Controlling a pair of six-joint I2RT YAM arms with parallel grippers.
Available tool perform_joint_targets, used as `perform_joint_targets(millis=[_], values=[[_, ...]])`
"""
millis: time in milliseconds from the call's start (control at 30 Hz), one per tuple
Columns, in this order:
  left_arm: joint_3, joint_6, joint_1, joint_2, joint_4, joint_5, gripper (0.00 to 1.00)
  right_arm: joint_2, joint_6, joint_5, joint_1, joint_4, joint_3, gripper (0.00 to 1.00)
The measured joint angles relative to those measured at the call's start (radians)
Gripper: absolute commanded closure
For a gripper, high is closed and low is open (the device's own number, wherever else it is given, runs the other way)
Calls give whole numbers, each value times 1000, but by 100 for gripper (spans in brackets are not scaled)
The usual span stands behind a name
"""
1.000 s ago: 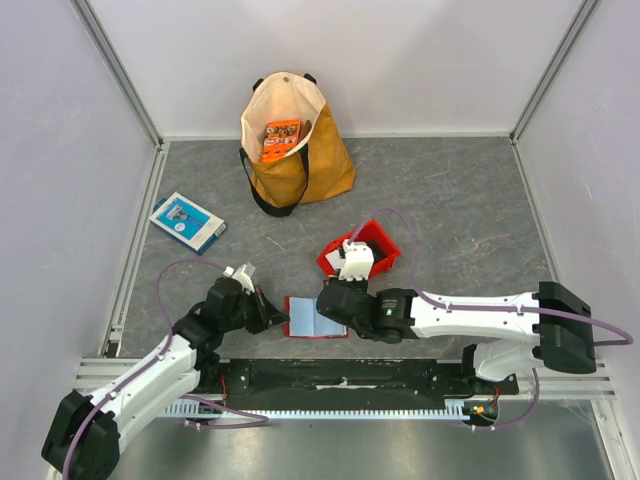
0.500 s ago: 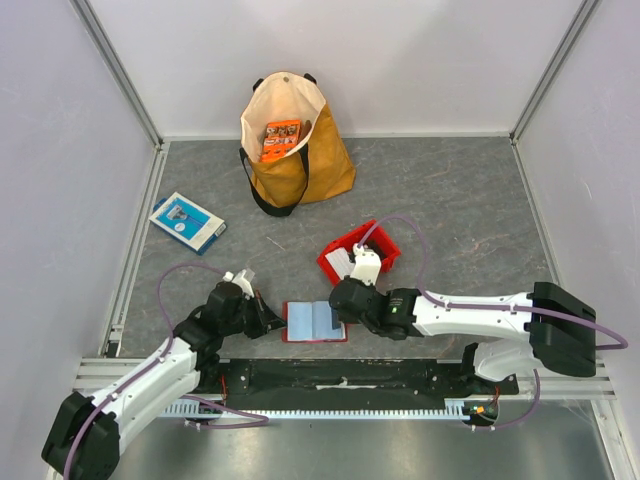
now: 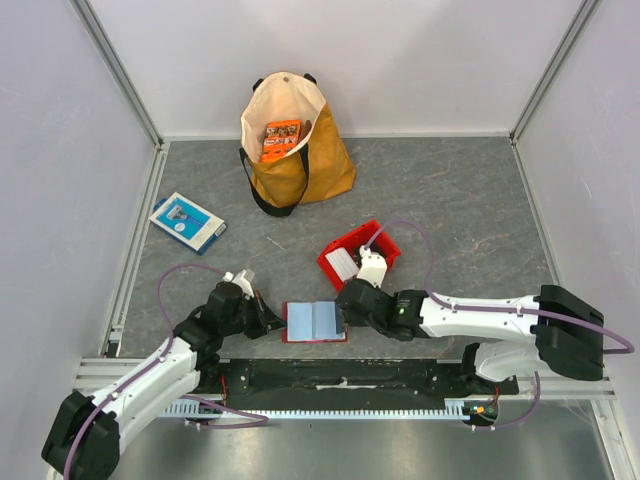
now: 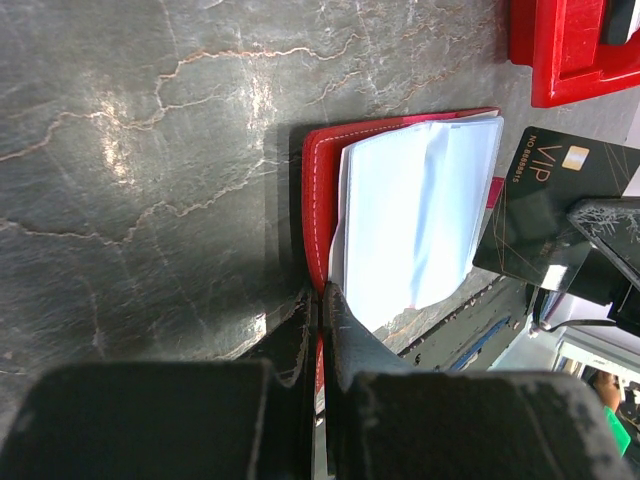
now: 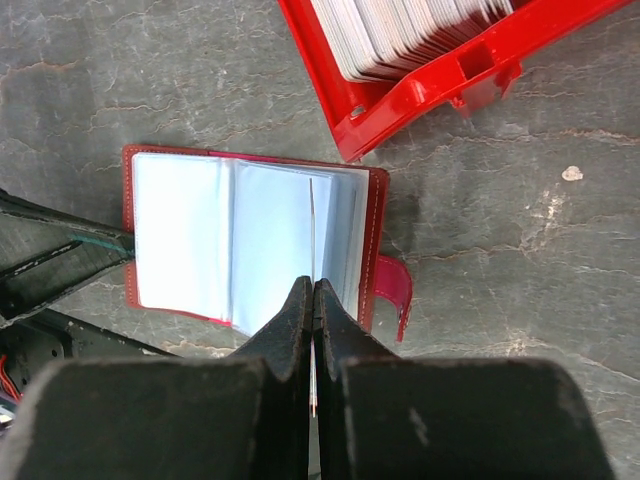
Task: Put the credit cards into the card holder
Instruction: Insert the credit card into the card holder.
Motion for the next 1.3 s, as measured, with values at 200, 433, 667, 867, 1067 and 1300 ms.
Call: perform_joint_targets(millis=[200,433,667,867,1067,1300], values=[[0,0,0,0,0,0,98,-4,0,-15,-17,2,-15,100],[0,0,0,0,-1,0,98,-13,-2,-42,-28,4,-20,100],[0,0,0,0,-1,0,98,-11,-3,-72,-49,5,-33,100],[1,0,0,2,-3,0,98,18,-4,-94,-53,24,-36,100],[2,0,0,6,-2,0,98,52,-4,-129,-53,102,-34,100],[2,0,0,13,0,0,98,106,-24,-171,-53,139,15,100]])
